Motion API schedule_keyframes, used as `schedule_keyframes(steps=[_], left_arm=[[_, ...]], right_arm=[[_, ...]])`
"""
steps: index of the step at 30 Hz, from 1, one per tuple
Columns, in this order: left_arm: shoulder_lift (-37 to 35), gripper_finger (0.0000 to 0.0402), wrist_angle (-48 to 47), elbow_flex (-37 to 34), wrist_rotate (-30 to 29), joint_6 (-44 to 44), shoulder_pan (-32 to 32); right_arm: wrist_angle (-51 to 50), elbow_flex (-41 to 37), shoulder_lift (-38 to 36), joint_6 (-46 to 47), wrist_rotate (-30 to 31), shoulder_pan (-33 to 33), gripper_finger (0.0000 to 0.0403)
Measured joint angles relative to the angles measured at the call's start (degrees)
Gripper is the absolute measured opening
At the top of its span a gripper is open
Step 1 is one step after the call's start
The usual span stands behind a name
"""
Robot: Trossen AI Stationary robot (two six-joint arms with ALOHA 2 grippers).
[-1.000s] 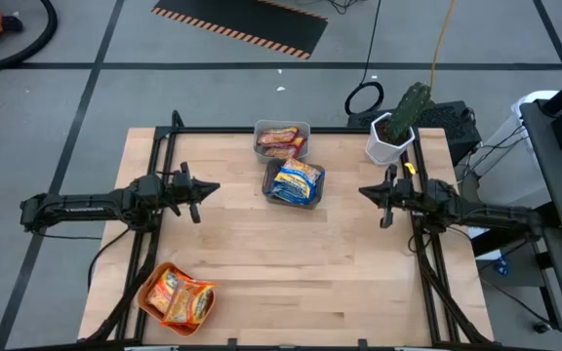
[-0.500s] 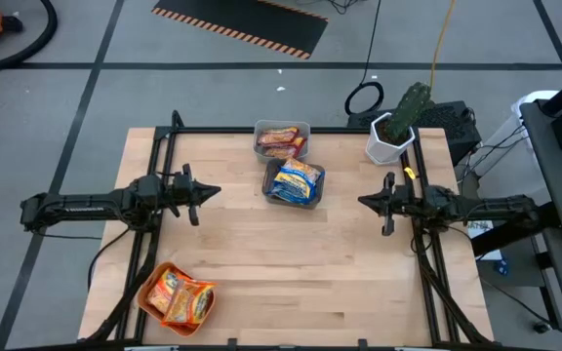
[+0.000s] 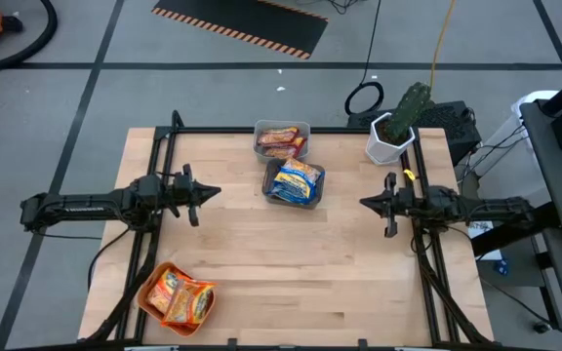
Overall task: Sort Maruchan noodles
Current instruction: Return to Home Position
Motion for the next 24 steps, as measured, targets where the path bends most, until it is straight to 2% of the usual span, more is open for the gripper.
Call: schedule_keyframes(steps=[5,24], left_arm=[[0.0,0.0001,-0.2,0.0,0.1,0.0,0.0],[0.0,0.0001,0.7,0.0,0.9,0.9,-0.1]], right_arm=[[0.5,0.1,-0.8,-3.0,-2.8,0.0,0.0],[0.1,0.1,-0.7,-2.7,-2.9,-0.1,0.0]])
